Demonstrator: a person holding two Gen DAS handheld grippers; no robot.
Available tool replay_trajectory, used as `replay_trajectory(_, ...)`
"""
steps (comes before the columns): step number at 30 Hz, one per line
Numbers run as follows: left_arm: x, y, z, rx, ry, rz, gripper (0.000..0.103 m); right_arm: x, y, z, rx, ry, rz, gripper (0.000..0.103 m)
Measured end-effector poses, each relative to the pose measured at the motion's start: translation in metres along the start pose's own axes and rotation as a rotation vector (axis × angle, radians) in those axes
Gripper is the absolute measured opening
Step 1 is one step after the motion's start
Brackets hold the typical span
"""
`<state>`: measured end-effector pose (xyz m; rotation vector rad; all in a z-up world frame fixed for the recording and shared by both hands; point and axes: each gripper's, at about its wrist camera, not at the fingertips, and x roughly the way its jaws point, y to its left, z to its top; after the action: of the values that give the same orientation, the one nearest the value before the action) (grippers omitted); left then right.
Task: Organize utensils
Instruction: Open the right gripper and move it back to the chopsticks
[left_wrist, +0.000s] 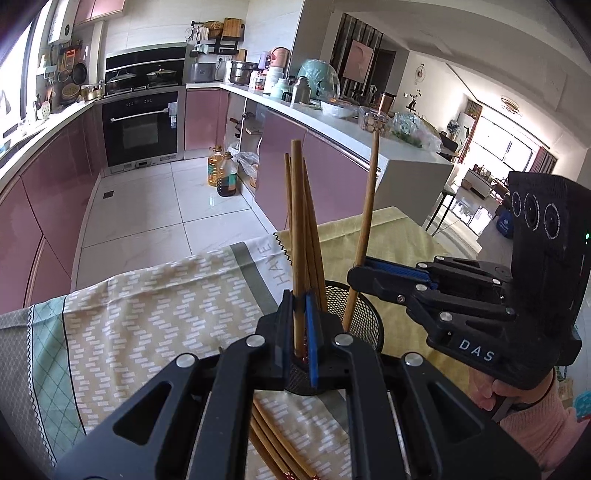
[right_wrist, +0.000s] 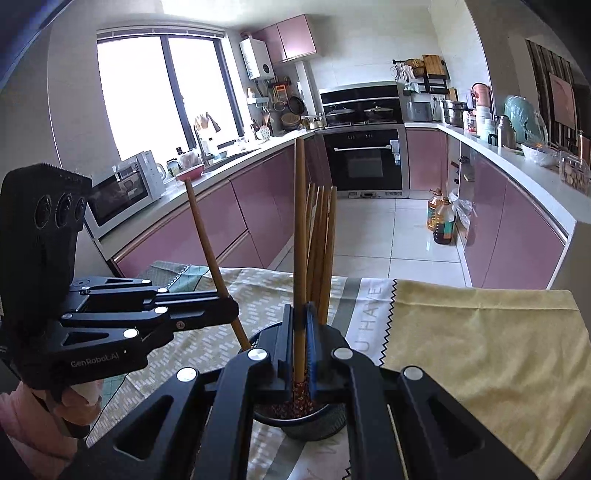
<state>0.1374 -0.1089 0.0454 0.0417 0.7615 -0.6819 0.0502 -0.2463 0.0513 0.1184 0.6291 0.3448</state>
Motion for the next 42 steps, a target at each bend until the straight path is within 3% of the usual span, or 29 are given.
replay_trajectory(11, 0.007, -0.004, 0.003, -0.017, -0.011, 0.016, 0.008, 0.009, -0.005, -0.001, 0.033, 0.009, -0.015, 0.01)
replay_trajectory(18, -0.015, 0.004, -0.015, -0.07, -0.087, 0.038, 0.033, -0.007, 0.003, -0.011, 0.025, -0.033, 0.013, 0.029)
replay_trajectory(21, -0.029, 0.008, -0.026, -0.075, -0.128, 0.096, 0.044, -0.022, 0.014, -0.016, 0.0, -0.065, 0.033, 0.035)
replay_trajectory(28, -0.065, 0.025, -0.065, -0.127, -0.211, 0.198, 0.08, -0.05, 0.047, -0.043, -0.077, -0.116, 0.106, 0.057)
replay_trajectory(33, -0.072, 0.032, -0.095, -0.148, -0.226, 0.298, 0.098, -0.036, 0.06, -0.069, -0.08, -0.038, 0.112, 0.067)
replay_trajectory(36, -0.07, 0.032, -0.111, -0.133, -0.205, 0.347, 0.098, -0.018, 0.059, -0.085, -0.045, 0.034, 0.123, 0.068)
replay_trajectory(42, -0.054, 0.039, -0.136, -0.168, -0.111, 0.35, 0.098, 0.006, 0.06, -0.108, -0.004, 0.126, 0.093, 0.073)
